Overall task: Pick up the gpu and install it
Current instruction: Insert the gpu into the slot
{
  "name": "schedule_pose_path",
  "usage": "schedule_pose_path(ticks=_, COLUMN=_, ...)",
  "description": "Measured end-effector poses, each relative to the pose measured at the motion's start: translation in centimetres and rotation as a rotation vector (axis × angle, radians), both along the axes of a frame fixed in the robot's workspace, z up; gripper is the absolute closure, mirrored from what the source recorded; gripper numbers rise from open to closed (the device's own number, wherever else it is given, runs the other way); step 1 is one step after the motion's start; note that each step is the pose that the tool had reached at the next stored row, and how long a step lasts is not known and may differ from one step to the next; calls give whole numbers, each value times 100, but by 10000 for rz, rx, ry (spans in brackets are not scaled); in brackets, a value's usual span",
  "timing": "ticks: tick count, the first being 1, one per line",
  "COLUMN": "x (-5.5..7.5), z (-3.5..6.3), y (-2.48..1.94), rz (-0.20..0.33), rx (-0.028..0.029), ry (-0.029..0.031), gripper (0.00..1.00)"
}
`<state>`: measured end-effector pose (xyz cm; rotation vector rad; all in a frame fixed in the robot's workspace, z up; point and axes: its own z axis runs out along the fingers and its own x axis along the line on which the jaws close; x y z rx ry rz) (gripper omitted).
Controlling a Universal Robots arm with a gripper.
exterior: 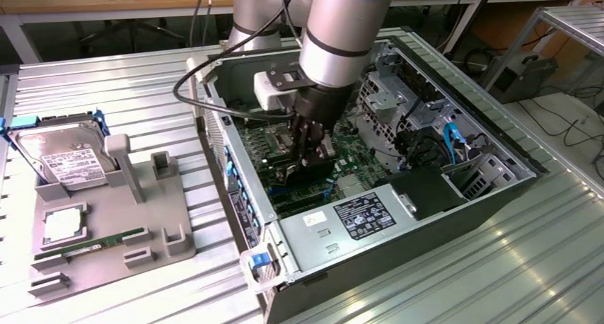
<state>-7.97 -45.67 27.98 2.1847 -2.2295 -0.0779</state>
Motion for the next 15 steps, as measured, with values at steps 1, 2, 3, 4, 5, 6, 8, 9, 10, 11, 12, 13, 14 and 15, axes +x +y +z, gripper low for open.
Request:
schedule_pose_path(ticks=1, x=0, z=42, y=1, rz=1, rx=1, ry=-1, gripper=66)
schedule_pose_path(ticks=2, x=-2, z=72, y=2, rz=1, rx=-2, ry=0, gripper=66)
schedule_pose_path(ticks=3, x=-6, z=88, y=6, rz=-1, rx=-9, ry=0, gripper=66)
schedule_pose_path(ticks=4, x=-10, z=89, y=13, rz=0, rx=-18, ry=-3, gripper=68)
schedule_pose_path(ticks=5, x=-17, z=90, y=23, rz=1, rx=-40, ry=-3, gripper=75)
schedule_pose_path(ticks=6, x=-30, z=90, y=39, rz=1, rx=-91, ry=-5, gripper=75)
schedule_pose_path(ticks=8, x=-61, z=81, y=79, rz=1, rx=-206, ry=-16, gripper=87)
schedule_pose_path(ticks=9, x=-70, z=74, y=94, rz=1, rx=-238, ry=-21, gripper=87)
schedule_pose_path(ticks=10, x=-78, z=64, y=101, rz=1, rx=-258, ry=-27, gripper=89)
schedule_pose_path(ticks=11, x=-83, z=51, y=103, rz=1, rx=-277, ry=-29, gripper=89)
schedule_pose_path(ticks=12, x=-88, z=42, y=103, rz=3, rx=-294, ry=-28, gripper=89)
schedule_pose_path(ticks=13, x=-92, z=16, y=103, rz=7, rx=-297, ry=-28, gripper=89)
schedule_pose_path(ticks=14, x=-96, z=-6, y=103, rz=8, rx=-297, ry=-30, gripper=89)
schedule_pose_path(ticks=15, x=-99, z=-22, y=103, rz=10, rx=-298, ry=-30, gripper=89)
